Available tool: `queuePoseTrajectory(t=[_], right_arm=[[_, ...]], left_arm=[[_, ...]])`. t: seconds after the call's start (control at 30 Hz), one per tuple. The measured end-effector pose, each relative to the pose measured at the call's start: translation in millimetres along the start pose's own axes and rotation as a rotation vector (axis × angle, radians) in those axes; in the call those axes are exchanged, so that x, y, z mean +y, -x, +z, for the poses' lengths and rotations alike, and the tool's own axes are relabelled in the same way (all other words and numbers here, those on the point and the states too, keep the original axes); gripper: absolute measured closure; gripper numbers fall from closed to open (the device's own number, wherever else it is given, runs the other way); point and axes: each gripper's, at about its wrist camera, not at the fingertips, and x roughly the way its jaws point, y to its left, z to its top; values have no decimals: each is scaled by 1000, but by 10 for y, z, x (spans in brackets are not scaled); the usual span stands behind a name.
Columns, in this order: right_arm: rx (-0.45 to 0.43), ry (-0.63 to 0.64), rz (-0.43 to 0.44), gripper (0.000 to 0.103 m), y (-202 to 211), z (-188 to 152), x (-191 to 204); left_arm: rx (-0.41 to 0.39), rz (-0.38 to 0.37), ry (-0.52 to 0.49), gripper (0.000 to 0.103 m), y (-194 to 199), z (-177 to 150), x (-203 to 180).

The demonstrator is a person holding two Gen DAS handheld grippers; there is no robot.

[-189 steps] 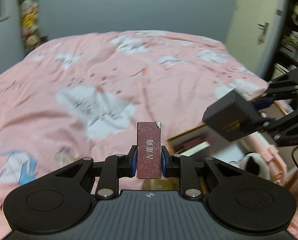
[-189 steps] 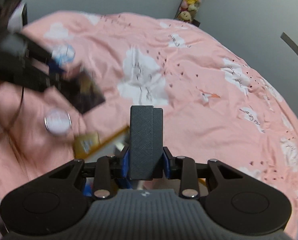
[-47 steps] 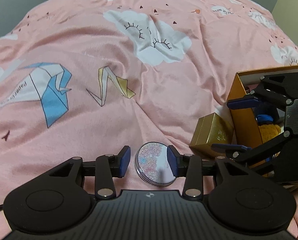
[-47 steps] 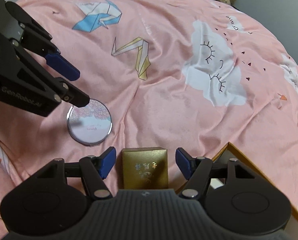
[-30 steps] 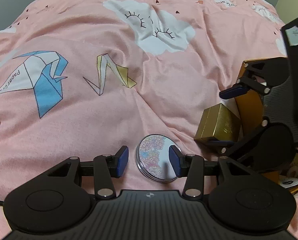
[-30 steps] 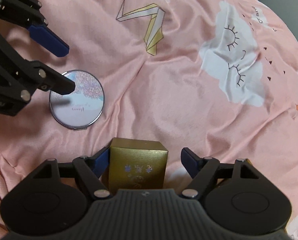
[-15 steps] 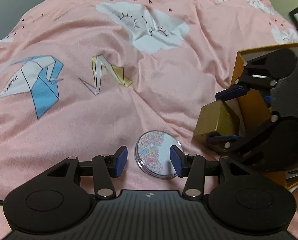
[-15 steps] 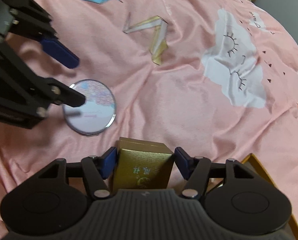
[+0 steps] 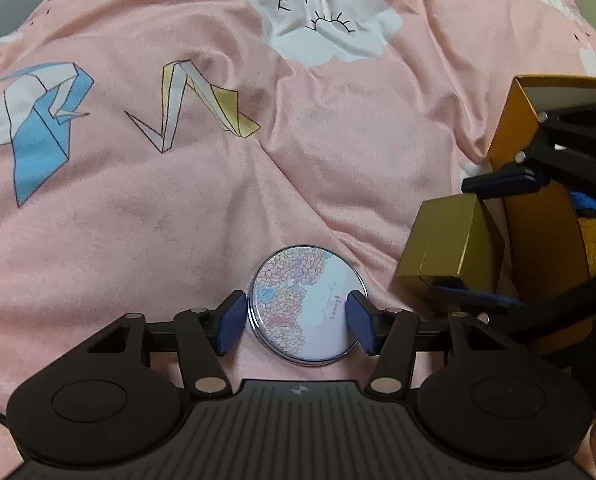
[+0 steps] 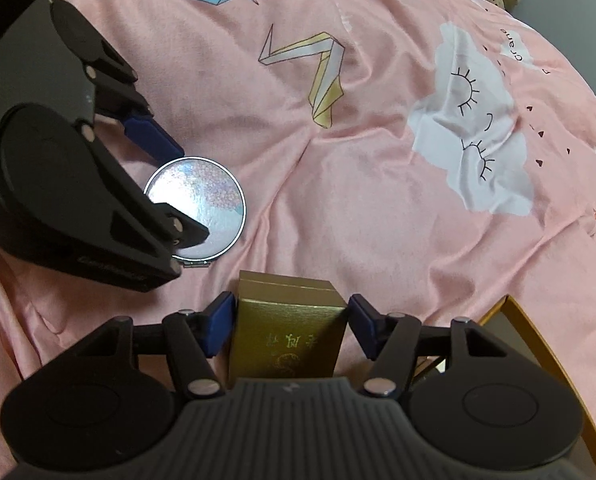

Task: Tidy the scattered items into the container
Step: 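Grasp the round compact mirror with the left tool and lift it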

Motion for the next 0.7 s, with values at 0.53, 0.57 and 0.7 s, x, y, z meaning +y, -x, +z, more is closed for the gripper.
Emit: queuePoseTrajectory(t=[0.53, 0.57, 0.7], right_arm=[[10, 60, -25, 37, 5, -50, 48], [10, 60, -26, 37, 6, -50, 48], [8, 70, -32, 36, -2, -55, 61]], left_arm=[[-88, 51, -224, 33, 58, -210, -231], [-92, 63, -248, 31, 56, -224, -270], [-92, 106, -315, 28, 16, -269, -375]])
